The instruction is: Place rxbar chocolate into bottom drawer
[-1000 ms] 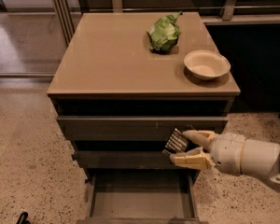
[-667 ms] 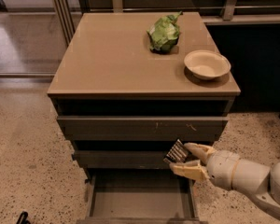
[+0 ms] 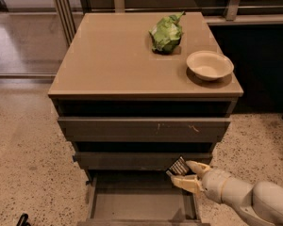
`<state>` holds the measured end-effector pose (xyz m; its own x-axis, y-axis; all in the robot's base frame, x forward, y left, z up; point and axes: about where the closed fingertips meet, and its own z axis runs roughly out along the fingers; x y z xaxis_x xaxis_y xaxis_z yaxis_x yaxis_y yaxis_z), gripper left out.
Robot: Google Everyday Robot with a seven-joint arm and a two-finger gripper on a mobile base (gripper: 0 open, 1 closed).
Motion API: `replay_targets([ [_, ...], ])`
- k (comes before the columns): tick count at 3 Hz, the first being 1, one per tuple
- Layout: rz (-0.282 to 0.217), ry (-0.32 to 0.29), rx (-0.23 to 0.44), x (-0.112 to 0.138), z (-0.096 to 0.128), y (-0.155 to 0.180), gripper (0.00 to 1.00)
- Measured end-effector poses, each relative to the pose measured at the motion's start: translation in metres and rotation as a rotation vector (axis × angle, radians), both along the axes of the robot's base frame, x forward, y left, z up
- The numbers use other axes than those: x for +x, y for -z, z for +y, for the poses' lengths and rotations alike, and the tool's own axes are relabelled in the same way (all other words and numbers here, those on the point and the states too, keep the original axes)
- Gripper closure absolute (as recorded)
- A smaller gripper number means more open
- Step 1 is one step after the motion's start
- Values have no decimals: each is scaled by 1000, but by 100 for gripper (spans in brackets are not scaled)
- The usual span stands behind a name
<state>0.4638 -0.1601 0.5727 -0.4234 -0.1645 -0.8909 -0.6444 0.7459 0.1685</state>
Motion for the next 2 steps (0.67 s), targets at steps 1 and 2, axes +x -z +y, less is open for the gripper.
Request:
replay_targets([
  [1, 111, 11, 28, -1, -2, 58, 100],
  [2, 111, 11, 28, -1, -2, 58, 100],
])
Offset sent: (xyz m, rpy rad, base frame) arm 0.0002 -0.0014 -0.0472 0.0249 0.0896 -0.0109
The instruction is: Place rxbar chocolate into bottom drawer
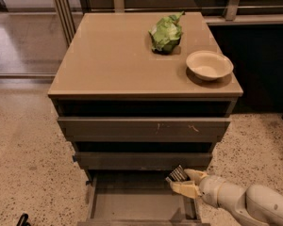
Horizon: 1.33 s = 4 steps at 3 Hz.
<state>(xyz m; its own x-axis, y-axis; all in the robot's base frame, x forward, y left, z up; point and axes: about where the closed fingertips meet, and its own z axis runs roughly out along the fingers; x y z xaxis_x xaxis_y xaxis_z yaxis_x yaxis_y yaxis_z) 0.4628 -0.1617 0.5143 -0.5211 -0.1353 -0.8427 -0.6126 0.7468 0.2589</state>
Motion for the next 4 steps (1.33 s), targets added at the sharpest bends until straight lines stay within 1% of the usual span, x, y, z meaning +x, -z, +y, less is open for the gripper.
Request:
replay_targets([
  [1, 43, 29, 15, 2, 2, 31, 100],
  [2, 119, 93, 13, 3, 0, 95, 100],
  [3, 212, 173, -10, 5, -6, 174, 100],
  [4, 272, 212, -35, 8, -7, 222, 100],
])
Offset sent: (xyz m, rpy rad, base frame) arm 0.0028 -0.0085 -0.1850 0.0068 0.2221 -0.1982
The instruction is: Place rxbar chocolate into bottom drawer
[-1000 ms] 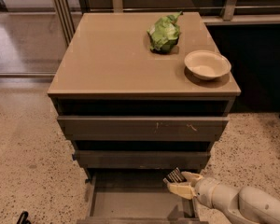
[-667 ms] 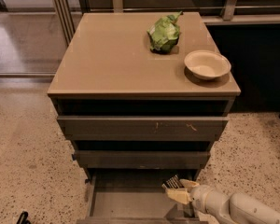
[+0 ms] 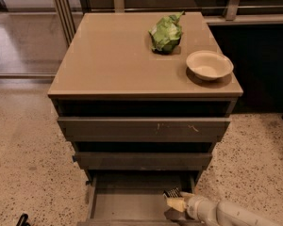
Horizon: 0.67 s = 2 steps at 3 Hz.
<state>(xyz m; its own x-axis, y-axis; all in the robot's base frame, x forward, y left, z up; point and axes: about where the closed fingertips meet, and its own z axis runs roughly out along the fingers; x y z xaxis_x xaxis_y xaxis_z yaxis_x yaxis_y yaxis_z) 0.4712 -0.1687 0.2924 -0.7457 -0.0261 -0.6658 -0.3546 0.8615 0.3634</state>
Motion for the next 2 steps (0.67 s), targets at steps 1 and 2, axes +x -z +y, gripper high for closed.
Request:
replay_targets([
  [1, 62, 19, -19, 7, 3, 43, 100],
  [2, 134, -3, -43, 20, 9, 86, 100],
])
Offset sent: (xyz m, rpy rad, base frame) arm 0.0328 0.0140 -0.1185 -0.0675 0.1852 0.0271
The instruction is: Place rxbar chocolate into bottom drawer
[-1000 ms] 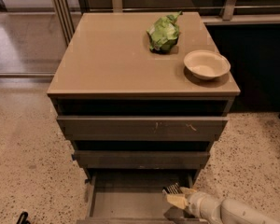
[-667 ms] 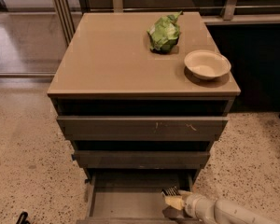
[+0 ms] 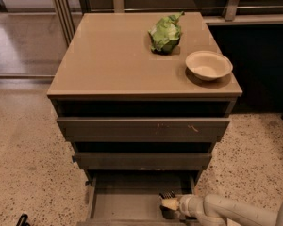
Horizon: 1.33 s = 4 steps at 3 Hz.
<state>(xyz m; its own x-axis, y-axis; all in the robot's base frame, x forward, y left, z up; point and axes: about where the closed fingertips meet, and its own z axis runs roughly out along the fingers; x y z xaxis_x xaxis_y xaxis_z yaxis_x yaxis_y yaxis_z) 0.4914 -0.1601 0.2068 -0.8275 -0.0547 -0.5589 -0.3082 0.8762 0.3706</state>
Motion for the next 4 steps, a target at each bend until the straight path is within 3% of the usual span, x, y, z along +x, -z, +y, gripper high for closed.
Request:
replay_targets([
  [1, 43, -25, -19, 6, 1, 22, 100],
  [2, 44, -31, -24, 6, 2, 24, 81],
  [4, 44, -31, -24, 6, 2, 24, 34],
])
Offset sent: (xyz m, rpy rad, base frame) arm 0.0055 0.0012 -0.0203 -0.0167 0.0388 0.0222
